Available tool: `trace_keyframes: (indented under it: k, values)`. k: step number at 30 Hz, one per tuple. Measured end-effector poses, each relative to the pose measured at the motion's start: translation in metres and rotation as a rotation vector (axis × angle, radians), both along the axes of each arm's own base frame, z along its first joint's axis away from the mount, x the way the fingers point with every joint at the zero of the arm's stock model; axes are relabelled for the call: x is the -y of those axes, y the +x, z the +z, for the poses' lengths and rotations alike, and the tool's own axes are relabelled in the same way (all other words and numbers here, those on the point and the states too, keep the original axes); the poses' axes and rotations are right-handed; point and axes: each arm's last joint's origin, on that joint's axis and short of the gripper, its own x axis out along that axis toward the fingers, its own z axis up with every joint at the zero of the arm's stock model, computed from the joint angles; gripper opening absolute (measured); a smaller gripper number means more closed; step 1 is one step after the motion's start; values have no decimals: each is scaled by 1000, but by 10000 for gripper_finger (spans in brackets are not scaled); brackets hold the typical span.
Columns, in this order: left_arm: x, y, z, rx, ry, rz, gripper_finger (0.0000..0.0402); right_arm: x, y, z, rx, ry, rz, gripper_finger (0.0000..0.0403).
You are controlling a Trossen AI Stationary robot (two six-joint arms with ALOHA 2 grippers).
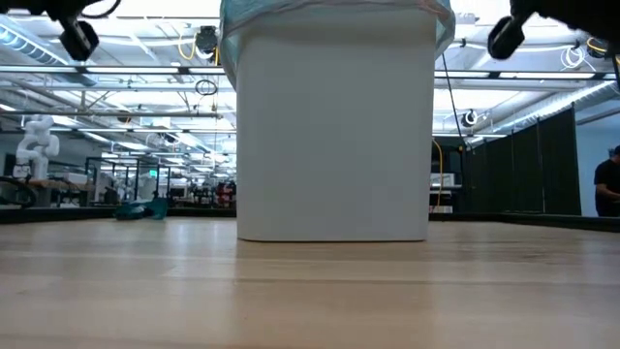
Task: Place trash/remove bag and relplace
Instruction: Return to Home Position
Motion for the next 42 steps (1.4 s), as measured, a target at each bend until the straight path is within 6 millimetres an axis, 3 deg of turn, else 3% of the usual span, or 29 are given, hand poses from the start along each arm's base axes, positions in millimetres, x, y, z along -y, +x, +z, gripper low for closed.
trace_keyframes:
  k: [6,8,18,27,42]
  values:
    - [1,4,-23,-7,-50,-8,0,0,-1,-54,102,111,61,7]
    - [2,6,-26,-22,-49,-21,0,-1,-3,-63,142,134,80,8]
    - [3,9,-31,-34,-69,-51,0,-1,-2,-64,107,120,70,2]
    - [7,22,-56,-87,-94,-112,0,0,1,-70,43,132,63,2]
    - [11,42,-88,13,-105,-148,0,1,5,-79,-59,112,41,2]
